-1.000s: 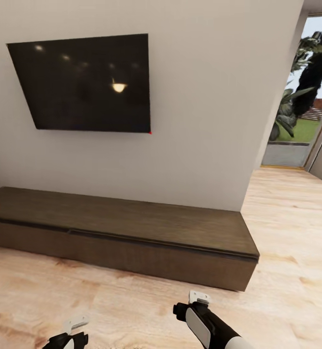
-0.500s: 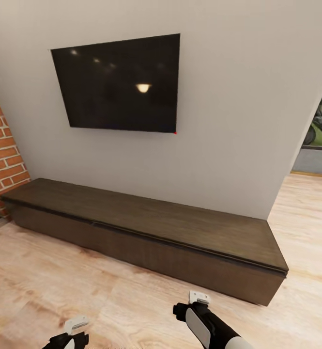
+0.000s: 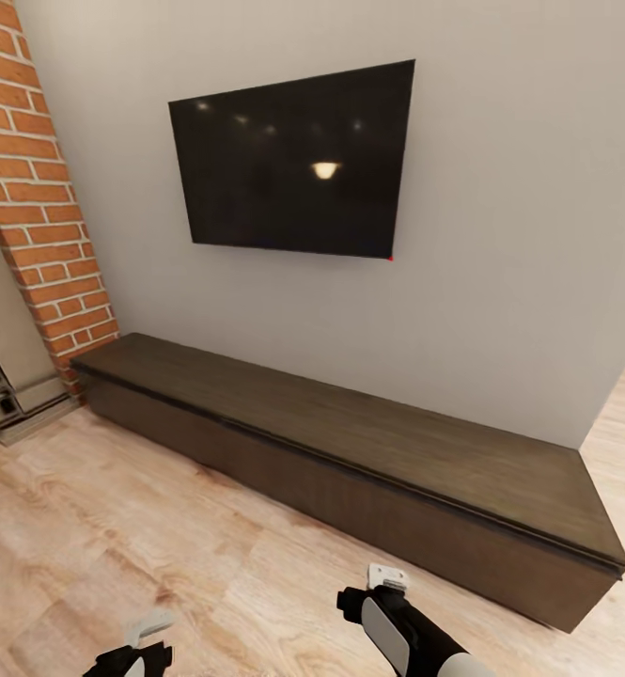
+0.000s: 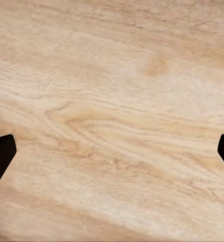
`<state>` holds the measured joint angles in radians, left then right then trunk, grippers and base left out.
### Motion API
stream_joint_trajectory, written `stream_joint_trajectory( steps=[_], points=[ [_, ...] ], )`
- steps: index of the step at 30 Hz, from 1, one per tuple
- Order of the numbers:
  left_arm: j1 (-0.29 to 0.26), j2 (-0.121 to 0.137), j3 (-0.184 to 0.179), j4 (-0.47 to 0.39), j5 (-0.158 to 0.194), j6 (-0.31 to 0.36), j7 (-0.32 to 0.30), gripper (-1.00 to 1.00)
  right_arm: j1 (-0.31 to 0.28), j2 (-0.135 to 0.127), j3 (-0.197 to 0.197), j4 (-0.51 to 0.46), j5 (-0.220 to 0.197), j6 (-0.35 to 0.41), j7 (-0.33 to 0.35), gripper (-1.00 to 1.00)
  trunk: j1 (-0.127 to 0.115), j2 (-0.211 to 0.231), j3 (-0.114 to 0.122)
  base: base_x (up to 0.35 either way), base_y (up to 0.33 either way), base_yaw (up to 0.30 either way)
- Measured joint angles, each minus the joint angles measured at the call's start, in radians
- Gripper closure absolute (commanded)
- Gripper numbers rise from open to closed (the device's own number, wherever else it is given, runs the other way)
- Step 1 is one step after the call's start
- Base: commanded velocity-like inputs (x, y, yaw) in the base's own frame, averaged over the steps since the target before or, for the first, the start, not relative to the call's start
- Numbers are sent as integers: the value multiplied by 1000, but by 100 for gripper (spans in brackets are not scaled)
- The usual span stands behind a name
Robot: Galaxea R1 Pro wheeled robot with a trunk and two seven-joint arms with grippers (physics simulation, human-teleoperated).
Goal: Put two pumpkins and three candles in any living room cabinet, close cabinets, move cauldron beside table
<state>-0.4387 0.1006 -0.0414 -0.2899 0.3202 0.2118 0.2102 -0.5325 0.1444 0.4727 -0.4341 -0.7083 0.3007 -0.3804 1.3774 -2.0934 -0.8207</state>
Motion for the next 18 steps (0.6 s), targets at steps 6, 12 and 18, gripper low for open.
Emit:
stream_joint_trajectory(
  steps=[6, 12, 18],
  points=[
    [0, 1, 0, 0, 0, 0, 0, -100, 0, 2, 1, 0, 1, 0, 0, -100, 0, 0, -2, 0, 0, 292],
    [0, -3, 0, 10, -2, 0, 0, -100, 0, 0, 1, 0, 2, 0, 0, -100, 0, 0, -4, 0, 0, 292],
    [0, -4, 0, 22, -4, -14, 0, -100, 0, 1, 1, 0, 3, 0, 0, -100, 0, 0, -7, 0, 0, 292]
  ],
)
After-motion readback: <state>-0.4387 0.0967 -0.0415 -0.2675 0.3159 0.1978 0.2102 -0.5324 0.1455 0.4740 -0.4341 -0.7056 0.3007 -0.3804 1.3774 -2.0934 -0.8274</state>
